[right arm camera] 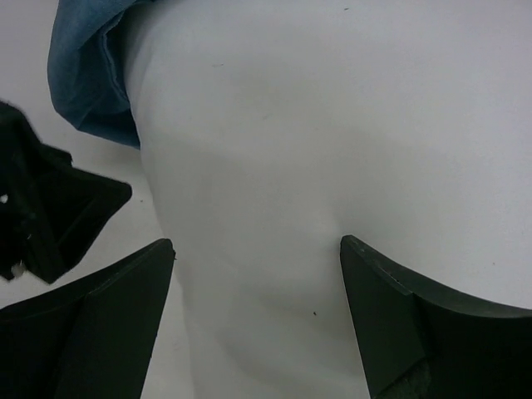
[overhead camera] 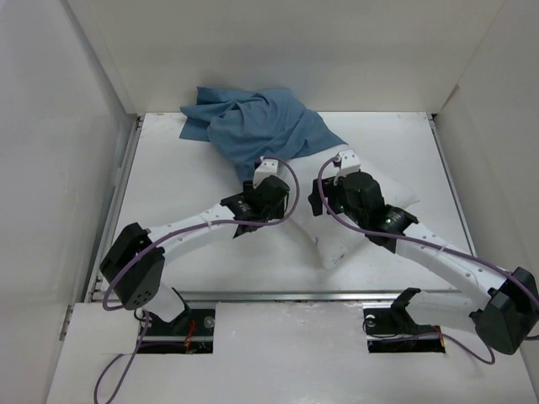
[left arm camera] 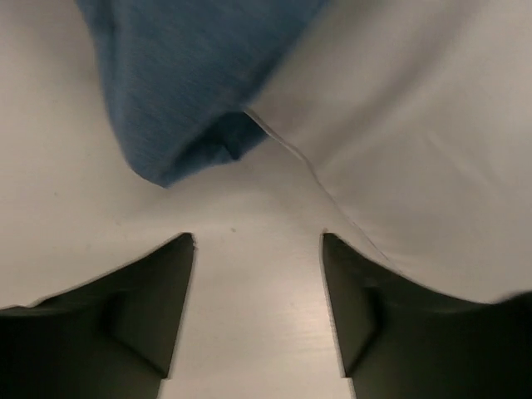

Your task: Put the pillow into the pillowcase

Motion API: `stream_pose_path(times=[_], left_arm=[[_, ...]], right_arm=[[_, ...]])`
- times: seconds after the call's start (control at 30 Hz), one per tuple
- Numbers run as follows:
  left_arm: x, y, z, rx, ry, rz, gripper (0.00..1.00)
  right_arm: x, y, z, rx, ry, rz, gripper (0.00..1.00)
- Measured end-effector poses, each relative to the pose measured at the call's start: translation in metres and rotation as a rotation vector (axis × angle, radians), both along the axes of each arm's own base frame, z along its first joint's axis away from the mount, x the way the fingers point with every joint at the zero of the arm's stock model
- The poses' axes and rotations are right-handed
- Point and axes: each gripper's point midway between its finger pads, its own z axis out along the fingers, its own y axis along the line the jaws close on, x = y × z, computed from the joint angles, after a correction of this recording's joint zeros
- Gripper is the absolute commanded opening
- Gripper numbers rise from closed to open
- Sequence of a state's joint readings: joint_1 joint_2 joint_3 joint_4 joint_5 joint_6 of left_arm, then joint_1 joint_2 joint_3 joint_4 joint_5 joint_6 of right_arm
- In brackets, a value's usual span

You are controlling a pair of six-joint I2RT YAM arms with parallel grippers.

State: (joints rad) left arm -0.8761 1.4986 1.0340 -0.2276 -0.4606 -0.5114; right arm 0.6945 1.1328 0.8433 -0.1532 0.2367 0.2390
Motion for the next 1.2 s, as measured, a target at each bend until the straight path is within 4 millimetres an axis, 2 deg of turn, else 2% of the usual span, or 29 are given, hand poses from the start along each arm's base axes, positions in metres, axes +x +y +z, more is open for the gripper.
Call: stream_pose_path(times=[0.13,0.23,0.4,0.53,0.63,0.77,0.97,1.03,1.07,1.13,1.17,1.2], left_arm=[[0.034,0.026,0.003,-0.019,-0.047,0.125,0.66],[0.056,0.041,0.0,-0.02,-0.071,0.193,0.63],[0.071,0.037,-0.016,-0.004,-0.068,0.185,0.51],[0.085,0.028,-0.016,0.004,-0.072,0.167,0.0],[0.096,0.024,-0.004,-0.005,-0.088,0.164,0.0],[0.095,0.024,0.013,-0.038,-0.111,0.147,0.0],[0.069,0.033,0.055,-0.134,-0.167,0.1,0.0],[0.062,0.036,0.074,-0.175,-0.199,0.083,0.0],[0.059,0.035,0.081,-0.19,-0.208,0.071,0.0],[0.055,0.034,0.086,-0.204,-0.212,0.053,0.0],[0.054,0.035,0.087,-0.204,-0.209,0.048,0.0],[0.053,0.036,0.086,-0.2,-0.204,0.04,0.0]], right_arm=[[0.0,0.001,0.002,0.003,-0.001,0.001,0.86],[0.0,0.0,0.003,0.002,-0.001,0.0,0.86],[0.001,-0.001,0.004,-0.006,0.002,-0.009,0.86],[0.002,0.001,0.005,-0.029,0.001,0.014,0.86],[0.003,0.012,0.004,-0.059,-0.019,0.1,1.0],[0.01,0.035,-0.001,-0.119,-0.064,0.25,1.0],[0.04,0.069,-0.004,-0.21,-0.115,0.383,1.0],[0.055,0.081,-0.007,-0.22,-0.135,0.393,0.81],[0.063,0.087,-0.011,-0.226,-0.143,0.393,0.51],[0.08,0.094,-0.024,-0.225,-0.153,0.357,0.29],[0.086,0.095,-0.029,-0.22,-0.158,0.333,0.09],[0.093,0.097,-0.033,-0.208,-0.165,0.305,0.0]])
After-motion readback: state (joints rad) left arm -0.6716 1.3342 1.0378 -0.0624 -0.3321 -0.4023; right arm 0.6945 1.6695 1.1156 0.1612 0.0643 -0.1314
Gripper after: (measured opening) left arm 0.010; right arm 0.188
